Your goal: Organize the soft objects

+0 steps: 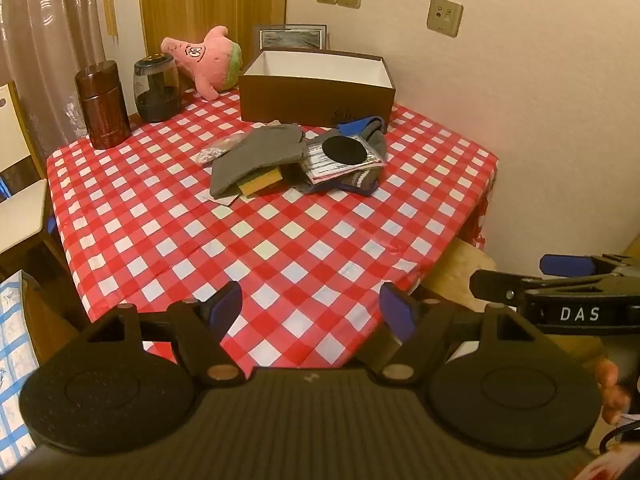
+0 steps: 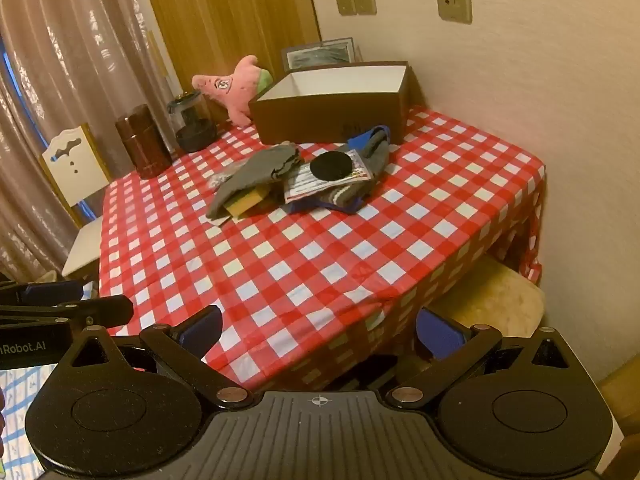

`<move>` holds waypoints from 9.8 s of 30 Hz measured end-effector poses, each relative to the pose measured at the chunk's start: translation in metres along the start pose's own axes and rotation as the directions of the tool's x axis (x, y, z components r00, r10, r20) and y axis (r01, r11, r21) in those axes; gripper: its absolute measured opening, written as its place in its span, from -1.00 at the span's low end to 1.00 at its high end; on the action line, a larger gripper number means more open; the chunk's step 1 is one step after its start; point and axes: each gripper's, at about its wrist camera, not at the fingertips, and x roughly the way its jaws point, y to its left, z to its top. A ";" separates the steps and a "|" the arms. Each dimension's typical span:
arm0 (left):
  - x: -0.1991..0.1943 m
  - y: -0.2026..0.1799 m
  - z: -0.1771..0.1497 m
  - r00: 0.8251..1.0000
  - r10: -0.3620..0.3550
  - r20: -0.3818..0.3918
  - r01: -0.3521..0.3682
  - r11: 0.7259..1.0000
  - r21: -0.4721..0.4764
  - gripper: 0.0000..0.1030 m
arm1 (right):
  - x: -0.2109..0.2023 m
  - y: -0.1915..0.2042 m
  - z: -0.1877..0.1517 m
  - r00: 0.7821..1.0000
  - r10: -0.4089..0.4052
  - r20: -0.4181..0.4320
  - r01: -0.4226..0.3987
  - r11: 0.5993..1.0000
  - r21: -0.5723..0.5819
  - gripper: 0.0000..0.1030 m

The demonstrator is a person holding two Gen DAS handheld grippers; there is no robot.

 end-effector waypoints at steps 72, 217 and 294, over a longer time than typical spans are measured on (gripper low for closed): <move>0.000 0.000 0.000 1.000 0.003 0.001 -0.003 1.000 0.003 0.44 | 0.012 0.006 0.006 1.000 -0.005 0.006 0.005 1.000 -0.005 1.00; 0.260 0.091 0.149 0.970 0.197 -0.145 -0.221 0.960 -0.174 0.32 | 0.347 -0.026 0.170 0.992 0.084 -0.089 -0.115 0.888 -0.446 0.37; 0.292 0.046 0.307 0.996 0.050 0.078 -0.055 0.997 0.059 -0.78 | 0.290 -0.058 0.304 0.977 0.145 0.158 -0.091 0.946 -0.311 0.19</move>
